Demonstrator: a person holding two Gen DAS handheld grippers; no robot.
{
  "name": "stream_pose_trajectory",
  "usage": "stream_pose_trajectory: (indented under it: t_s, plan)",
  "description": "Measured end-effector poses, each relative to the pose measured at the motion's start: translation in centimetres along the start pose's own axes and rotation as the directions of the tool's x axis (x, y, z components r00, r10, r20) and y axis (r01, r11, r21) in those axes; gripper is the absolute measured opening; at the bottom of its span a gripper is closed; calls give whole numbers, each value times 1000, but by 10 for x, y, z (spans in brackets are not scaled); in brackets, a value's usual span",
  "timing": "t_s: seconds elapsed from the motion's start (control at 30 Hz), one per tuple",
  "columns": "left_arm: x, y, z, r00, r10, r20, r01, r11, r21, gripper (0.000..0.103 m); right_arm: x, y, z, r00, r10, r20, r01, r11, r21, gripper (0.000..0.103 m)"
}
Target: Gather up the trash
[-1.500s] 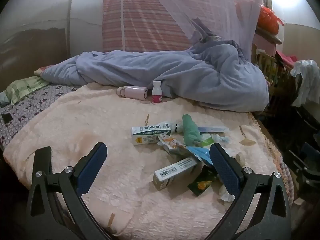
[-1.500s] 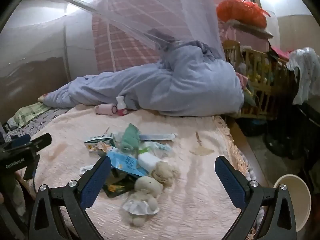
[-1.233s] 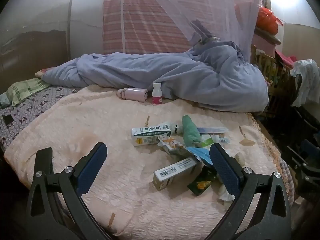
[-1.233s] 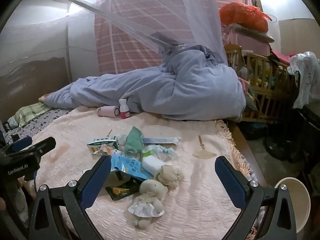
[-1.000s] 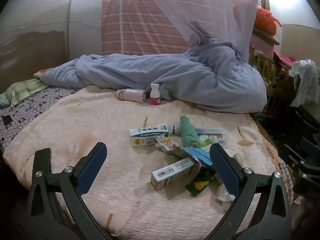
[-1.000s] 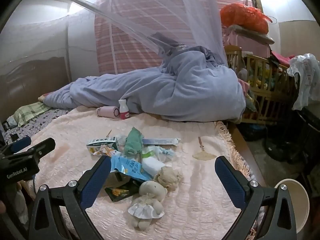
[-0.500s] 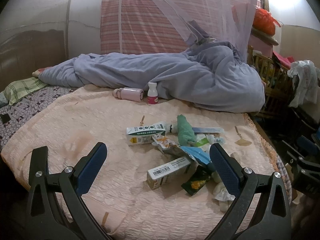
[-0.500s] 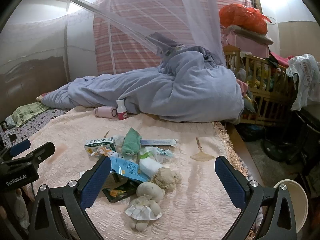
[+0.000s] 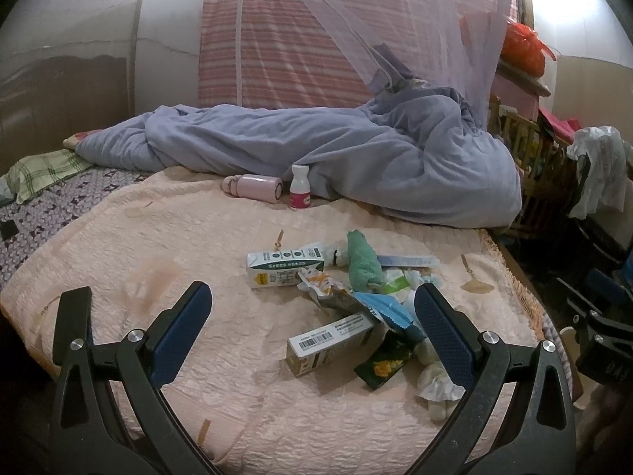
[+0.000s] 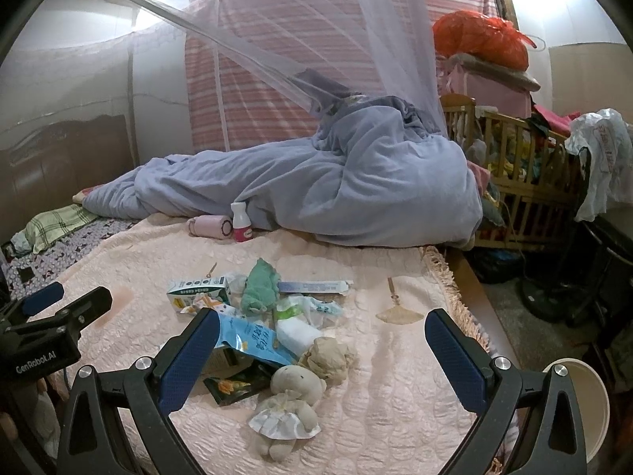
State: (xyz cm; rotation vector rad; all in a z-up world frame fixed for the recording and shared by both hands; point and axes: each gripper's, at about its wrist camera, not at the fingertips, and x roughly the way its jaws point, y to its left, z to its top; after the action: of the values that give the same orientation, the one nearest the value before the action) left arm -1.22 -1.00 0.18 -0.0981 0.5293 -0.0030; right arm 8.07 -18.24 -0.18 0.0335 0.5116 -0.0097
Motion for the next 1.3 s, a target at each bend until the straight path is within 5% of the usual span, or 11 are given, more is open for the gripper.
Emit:
stream_pose_trajectory:
  t_s: [1.3]
  plan:
    - [10, -1, 7, 1000, -26, -15, 26, 999, -25, 102, 2, 3, 12, 1000, 1, -2, -1, 1000, -10, 103]
